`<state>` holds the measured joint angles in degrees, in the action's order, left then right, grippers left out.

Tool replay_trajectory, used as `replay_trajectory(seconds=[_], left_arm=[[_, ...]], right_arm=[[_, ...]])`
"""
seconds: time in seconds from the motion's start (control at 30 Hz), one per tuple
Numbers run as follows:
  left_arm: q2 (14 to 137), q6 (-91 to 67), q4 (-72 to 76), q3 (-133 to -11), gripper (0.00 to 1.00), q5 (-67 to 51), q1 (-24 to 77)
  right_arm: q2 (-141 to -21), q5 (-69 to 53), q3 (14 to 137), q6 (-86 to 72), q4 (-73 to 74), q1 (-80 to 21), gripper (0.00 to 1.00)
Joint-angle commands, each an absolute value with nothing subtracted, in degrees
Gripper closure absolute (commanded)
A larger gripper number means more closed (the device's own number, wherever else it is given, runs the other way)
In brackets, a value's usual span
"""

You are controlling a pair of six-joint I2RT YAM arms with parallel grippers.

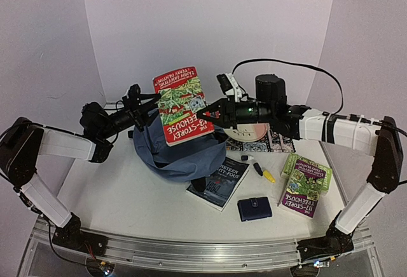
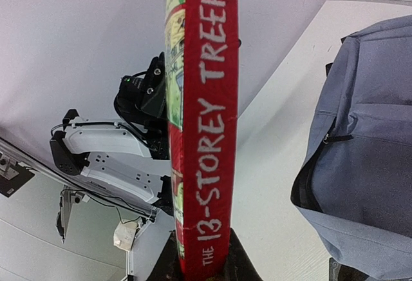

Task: Pack the student bag
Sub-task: Pass from the right arm to the left, then pass from the left arm to the right

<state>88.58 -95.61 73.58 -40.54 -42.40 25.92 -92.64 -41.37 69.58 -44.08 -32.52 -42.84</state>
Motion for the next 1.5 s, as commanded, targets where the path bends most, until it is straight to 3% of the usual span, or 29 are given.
replay_trajectory(seconds=[0.0, 0.2, 0.23, 0.3, 0.47, 0.57, 0.73, 0.9, 1.07, 1.17, 1.23, 1.33, 1.4, 1.47], left_arm=[[86.1, -97.08, 94.66, -43.54, 0.71, -42.92, 25.84], [86.0, -97.46, 94.66, -43.34, 0.99, -41.96, 25.84], [85.95, -97.39, 94.66, -43.13, 1.0, -41.55, 25.85], [85.83, -97.26, 94.66, -42.58, 1.0, -39.82, 25.92], [85.2, -95.82, 94.66, -40.33, 1.0, -31.43, 27.32], [85.71, -95.12, 94.67, -40.03, 1.0, -27.43, 28.38], [86.32, -92.64, 94.68, -40.14, 1.0, -22.32, 30.29], [88.22, -90.56, 94.66, -41.79, 1.0, -17.98, 34.13], [88.4, -88.69, 94.79, -40.81, 1.0, -13.15, 37.22], [87.95, -87.15, 94.71, -39.96, 1.0, -11.06, 38.31], [87.95, -87.1, 94.68, -39.44, 1.0, -10.42, 38.41], [87.32, -86.67, 94.69, -37.13, 0.99, -9.27, 38.41], [86.62, -85.81, 94.58, -35.0, 0.91, -8.16, 38.41], [85.98, -84.37, 94.19, -33.15, 0.84, -7.57, 38.29]], right_arm=[[-90.38, -43.71, 70.55, -44.49, -38.35, -42.73, 1.0], [-91.19, -42.87, 70.39, -45.0, -38.28, -42.71, 1.0], [-91.26, -42.38, 70.31, -45.22, -38.32, -42.71, 0.98], [-91.13, -40.85, 69.73, -46.17, -38.48, -42.78, 0.88], [-89.15, -32.74, 63.11, -52.75, -45.34, -43.33, 0.42], [-88.05, -28.96, 58.08, -57.07, -52.28, -43.76, 0.26], [-87.25, -23.92, 53.98, -61.03, -60.43, -46.04, 0.08], [-89.01, -20.93, 52.86, -63.0, -69.3, -47.7, 0.02], [-91.7, -19.44, 54.55, -64.29, -75.45, -48.1, 0.02], [-93.44, -19.65, 56.21, -65.02, -77.87, -48.09, 0.08], [-94.43, -20.12, 56.85, -65.6, -79.49, -48.09, 0.25], [-94.92, -20.06, 56.59, -66.37, -80.63, -48.08, 0.62], [-94.75, -19.78, 55.84, -66.68, -81.16, -48.13, 0.83], [-94.24, -19.51, 55.17, -66.59, -81.37, -48.09, 0.97]])
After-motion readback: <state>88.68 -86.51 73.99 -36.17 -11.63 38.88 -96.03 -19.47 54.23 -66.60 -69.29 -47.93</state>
